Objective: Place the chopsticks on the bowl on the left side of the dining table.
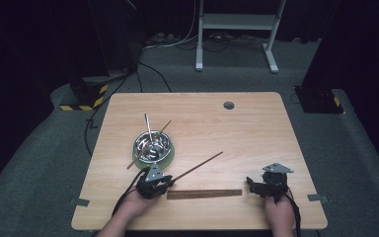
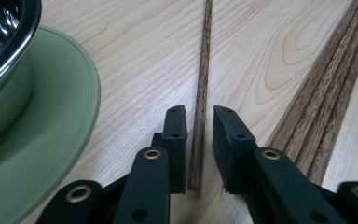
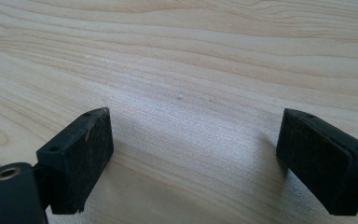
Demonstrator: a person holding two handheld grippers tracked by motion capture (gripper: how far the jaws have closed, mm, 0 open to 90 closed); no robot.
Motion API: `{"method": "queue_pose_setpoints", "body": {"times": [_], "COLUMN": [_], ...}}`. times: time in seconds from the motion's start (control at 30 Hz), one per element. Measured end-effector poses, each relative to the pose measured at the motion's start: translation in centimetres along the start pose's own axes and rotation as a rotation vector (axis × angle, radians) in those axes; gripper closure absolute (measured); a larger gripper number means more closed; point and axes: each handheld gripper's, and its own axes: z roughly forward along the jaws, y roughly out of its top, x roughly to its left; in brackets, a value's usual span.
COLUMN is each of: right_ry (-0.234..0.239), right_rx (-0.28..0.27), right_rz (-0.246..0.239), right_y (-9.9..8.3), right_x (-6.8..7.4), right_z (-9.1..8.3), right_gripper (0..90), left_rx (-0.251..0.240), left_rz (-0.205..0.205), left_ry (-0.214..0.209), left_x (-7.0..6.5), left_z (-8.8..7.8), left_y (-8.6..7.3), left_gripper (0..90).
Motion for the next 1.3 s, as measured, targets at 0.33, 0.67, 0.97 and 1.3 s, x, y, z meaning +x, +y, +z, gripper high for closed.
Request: {"method": "queue_pose_setpoints", "body": {"times": [0.33, 0.67, 0.97, 1.3], "right_ry": [0.001, 0.012, 0.015, 0.015], "right_rx": [-0.005, 0.008, 0.007, 0.007], "right_rz": [-0.007, -0.011, -0.017, -0.017], "right_y": [0.0, 0.0, 0.0, 0.0], "right_x": [0.0, 0.0, 0.0, 0.0], "right_z": [0.0, -0.1, -0.1, -0.1], "right_gripper": [10.3, 10.3, 10.3, 10.3], "left_rx": [0.002, -0.041, -0.147, -0.197], "left_rz": [0.016, 0.006, 0.003, 0.012], "left_ry": [0.004, 0.001, 0.018, 0.028], "left_x": [-0.1, 0.2, 0.1, 0.0], "left_z": [-0.1, -0.8, -2.5, -3.9], "left_y": [-0.1, -0.3, 0.0, 0.2], "left_gripper": [83.1, 84.2, 84.3, 84.3]}}
